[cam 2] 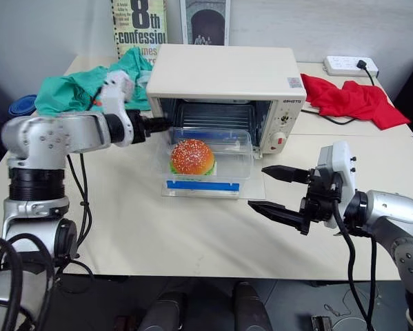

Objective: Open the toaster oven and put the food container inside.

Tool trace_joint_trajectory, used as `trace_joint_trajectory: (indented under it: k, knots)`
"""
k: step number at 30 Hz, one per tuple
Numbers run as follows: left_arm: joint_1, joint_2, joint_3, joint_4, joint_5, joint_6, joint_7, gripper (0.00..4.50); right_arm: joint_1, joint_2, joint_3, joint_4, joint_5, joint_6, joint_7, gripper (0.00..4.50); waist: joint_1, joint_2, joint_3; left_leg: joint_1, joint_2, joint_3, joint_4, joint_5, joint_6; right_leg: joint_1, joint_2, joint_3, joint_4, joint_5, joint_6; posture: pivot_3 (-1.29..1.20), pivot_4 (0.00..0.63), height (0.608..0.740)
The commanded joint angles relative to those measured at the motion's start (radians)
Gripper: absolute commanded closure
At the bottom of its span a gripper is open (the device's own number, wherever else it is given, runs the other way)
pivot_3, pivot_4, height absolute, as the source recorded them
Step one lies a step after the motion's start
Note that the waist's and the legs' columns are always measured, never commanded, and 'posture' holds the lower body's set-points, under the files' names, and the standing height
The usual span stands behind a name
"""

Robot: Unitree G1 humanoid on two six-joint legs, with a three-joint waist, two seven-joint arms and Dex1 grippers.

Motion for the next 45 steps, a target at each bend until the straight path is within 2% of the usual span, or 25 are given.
trace_joint_trajectory:
  k: [1, 3, 5, 8, 12, 13, 14, 18, 24, 32, 37, 41, 45]
  knots:
    - [0.025, -0.004, 0.121, -0.154, -0.119, -0.028, -0.117, 1.56, -0.017, -0.014, -0.026, 0.003, 0.045, 0.01, 0.003, 0.43, 0.001, 0.0, 0.0, 0.0, 0.0, 0.0, 0.0, 0.0, 0.0, 0.0, 0.0, 0.0, 0.0, 0.0, 0.0, 0.0, 0.15, 0.74]
    - [0.091, 0.012, 0.185, -0.255, -0.223, -0.04, -0.257, 1.98, -0.033, -0.009, -0.011, 0.011, 0.063, 0.023, -0.003, 0.94, 0.001, 0.0, 0.0, 0.0, 0.0, 0.0, 0.0, 0.0, 0.0, 0.0, 0.0, 0.0, 0.0, 0.0, 0.0, 0.0, 0.15, 0.74]
    - [0.194, 0.082, 0.179, -0.35, -0.265, -0.045, -0.433, 2.46, -0.042, -0.001, 0.012, 0.01, 0.067, 0.029, -0.003, 1.63, 0.0, 0.0, 0.0, 0.0, 0.0, 0.0, 0.0, 0.0, 0.0, 0.0, 0.0, -0.001, 0.0, 0.0, 0.0, 0.0, 0.15, 0.74]
    - [0.364, 0.216, 0.1, -0.443, -0.195, -0.128, -0.66, 3.34, -0.047, 0.017, 0.075, -0.001, 0.035, 0.021, -0.006, 2.61, -0.007, 0.0, 0.0, 0.001, 0.0, 0.001, 0.0, 0.0, 0.0, 0.0, -0.001, 0.0, 0.0, -0.001, -0.001, 0.0, 0.15, 0.74]
    - [0.499, 0.336, -0.046, -0.464, -0.017, -0.303, -0.838, 4.49, -0.076, 0.072, 0.184, 0.013, -0.037, 0.001, -0.041, 3.96, -0.019, 0.0, 0.0, 0.004, 0.001, 0.002, -0.001, 0.0, 0.0, 0.001, 0.001, 0.0, 0.001, -0.002, -0.004, 0.0, 0.15, 0.74]
    - [0.52, 0.357, -0.088, -0.463, 0.037, -0.358, -0.872, 4.5, -0.084, 0.087, 0.211, 0.019, -0.06, -0.006, -0.048, 4.32, -0.023, 0.0, 0.0, 0.003, 0.001, 0.002, -0.001, 0.0, 0.001, 0.001, 0.001, 0.0, 0.001, -0.003, -0.005, 0.0, 0.15, 0.74]
    - [0.533, 0.367, -0.127, -0.457, 0.088, -0.407, -0.892, 4.5, -0.093, 0.104, 0.243, 0.028, -0.094, -0.02, -0.057, 4.42, -0.024, 0.0, 0.0, 0.003, 0.001, 0.002, -0.001, 0.0, 0.001, 0.001, 0.001, 0.0, 0.001, -0.004, -0.008, 0.0, 0.15, 0.74]
    - [0.491, 0.312, -0.252, -0.375, 0.264, -0.509, -0.831, 4.5, -0.143, 0.191, 0.365, 0.082, -0.228, -0.051, -0.123, 4.42, -0.024, 0.0, 0.0, 0.003, 0.001, 0.002, -0.001, 0.0, 0.001, 0.001, 0.001, 0.0, 0.0, -0.003, -0.006, 0.0, 0.15, 0.74]
    - [0.425, 0.192, -0.3, -0.303, 0.349, -0.548, -0.791, 4.5, -0.217, 0.32, 0.43, 0.188, -0.338, -0.062, -0.217, 4.42, -0.025, 0.0, 0.0, 0.0, 0.001, 0.001, 0.0, -0.001, 0.002, -0.003, 0.001, 0.0, 0.002, -0.001, -0.003, 0.0, 0.15, 0.74]
    - [0.331, 0.022, -0.272, -0.192, 0.434, -0.582, -0.651, 4.5, -0.365, 0.452, 0.421, 0.385, -0.473, -0.142, -0.307, 4.42, -0.028, 0.0, 0.0, 0.001, 0.001, 0.001, 0.001, -0.001, 0.003, -0.004, 0.001, 0.0, 0.007, -0.001, -0.003, 0.0, 0.15, 0.74]
    - [0.28, -0.06, -0.26, -0.133, 0.481, -0.601, -0.563, 4.5, -0.503, 0.518, 0.41, 0.612, -0.589, -0.267, -0.37, 4.42, -0.028, 0.0, 0.0, 0.0, 0.001, 0.002, 0.001, 0.0, 0.002, -0.006, 0.0, 0.0, 0.008, -0.001, -0.003, 0.0, 0.15, 0.74]
    - [0.247, -0.105, -0.256, -0.079, 0.52, -0.633, -0.522, 4.5, -0.585, 0.563, 0.377, 0.754, -0.631, -0.344, -0.408, 4.42, -0.029, 0.0, 0.0, -0.001, 0.001, 0.003, 0.001, 0.0, 0.001, -0.008, 0.0, 0.0, 0.009, -0.001, -0.003, 0.0, 0.15, 0.74]
    - [0.19, -0.145, -0.217, 0.022, 0.562, -0.669, -0.446, 4.5, -0.603, 0.586, 0.367, 0.802, -0.648, -0.388, -0.397, 4.42, -0.03, 0.0, 0.0, -0.003, 0.001, 0.004, 0.0, 0.0, 0.001, -0.011, 0.0, 0.001, 0.01, -0.001, -0.003, 0.0, 0.15, 0.74]
